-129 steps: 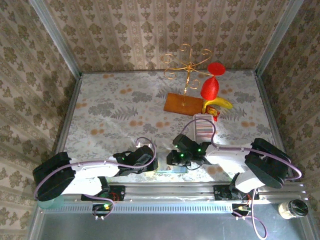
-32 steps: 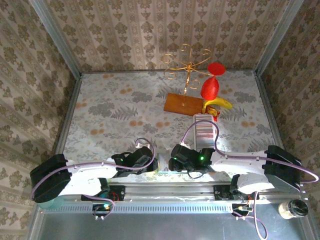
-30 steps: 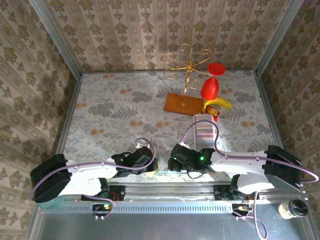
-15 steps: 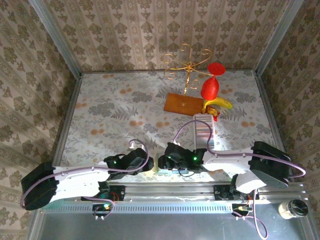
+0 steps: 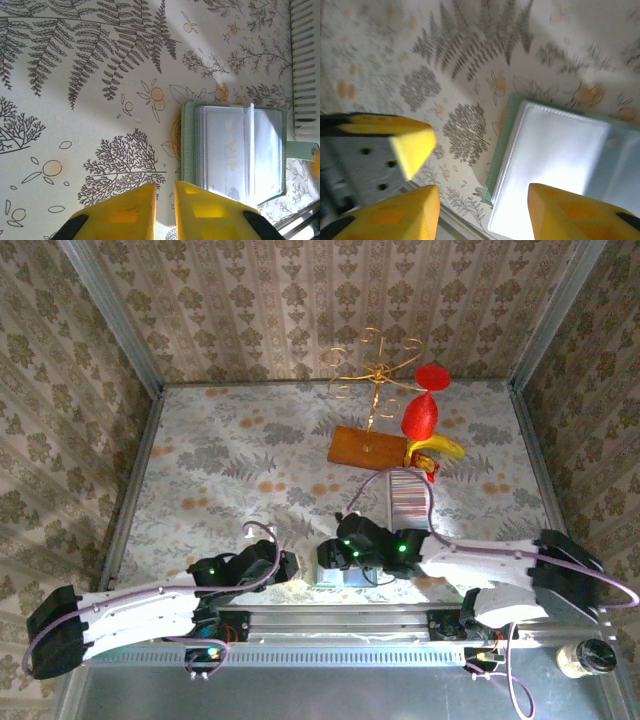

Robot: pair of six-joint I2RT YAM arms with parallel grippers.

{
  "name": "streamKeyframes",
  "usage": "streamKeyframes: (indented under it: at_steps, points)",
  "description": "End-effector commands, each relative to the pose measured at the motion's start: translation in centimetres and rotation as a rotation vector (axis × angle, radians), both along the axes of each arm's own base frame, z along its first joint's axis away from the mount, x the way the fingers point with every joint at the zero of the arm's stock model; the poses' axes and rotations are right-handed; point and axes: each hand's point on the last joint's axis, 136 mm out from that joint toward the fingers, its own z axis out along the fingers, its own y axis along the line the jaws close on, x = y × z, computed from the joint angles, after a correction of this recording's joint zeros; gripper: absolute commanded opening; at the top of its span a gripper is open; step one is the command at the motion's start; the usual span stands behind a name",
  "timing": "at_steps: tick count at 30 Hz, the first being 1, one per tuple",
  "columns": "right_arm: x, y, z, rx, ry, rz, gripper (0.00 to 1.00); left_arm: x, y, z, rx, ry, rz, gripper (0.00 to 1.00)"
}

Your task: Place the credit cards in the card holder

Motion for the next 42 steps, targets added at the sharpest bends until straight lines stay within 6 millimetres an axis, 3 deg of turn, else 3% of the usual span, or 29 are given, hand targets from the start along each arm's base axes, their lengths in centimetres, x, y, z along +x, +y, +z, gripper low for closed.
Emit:
streamKeyframes:
  at_steps: [1, 4, 7, 9, 13, 20, 23, 26, 36, 42]
  points:
    - [1.1, -4.4, -0.4, -0.146, -0.074, -0.03, 0.43, 0.2, -1.2, 1.9, -0.028, -0.035, -0.032, 0.17]
    - [0.6, -5.4, -3.4, -0.061, 0.045, -0.106, 0.41, 0.2, -1.5, 2.2, -0.036, -0.037, -0.044, 0.17]
    - [-0.1, -4.7, -4.9, 0.009, 0.11, -0.129, 0.36, 0.1, -1.8, 2.4, -0.052, -0.036, -0.051, 0.16]
    - [-0.3, -4.7, -5.5, -0.007, 0.125, -0.141, 0.28, 0.1, -2.0, 2.5, -0.06, -0.037, -0.056, 0.15]
    - [-0.8, -3.3, -5.8, -0.019, 0.138, -0.11, 0.2, 0.1, -2.0, 2.7, -0.052, -0.038, -0.062, 0.14]
    - [-1.0, 0.0, -4.8, -0.003, 0.125, -0.039, 0.29, 0.0, -2.0, 2.4, -0.052, -0.033, -0.06, 0.13]
    - [-1.3, -0.5, -6.6, -0.094, 0.16, -0.034, 0.27, 0.1, -2.0, 2.4, -0.051, -0.037, -0.056, 0.13]
    - [-1.7, -1.0, -7.9, -0.169, 0.194, -0.027, 0.16, 0.1, -2.8, 2.8, -0.062, -0.036, -0.078, 0.12]
    - [-1.7, 0.9, -7.8, -0.121, 0.196, 0.002, 0.01, 0.1, -7.6, 1.8, -0.069, 0.03, -0.177, 0.06]
    - [-1.8, 1.6, -7.4, -0.075, 0.19, 0.005, 0.0, 0.6, -7.3, -0.4, -0.044, 0.079, -0.145, 0.03]
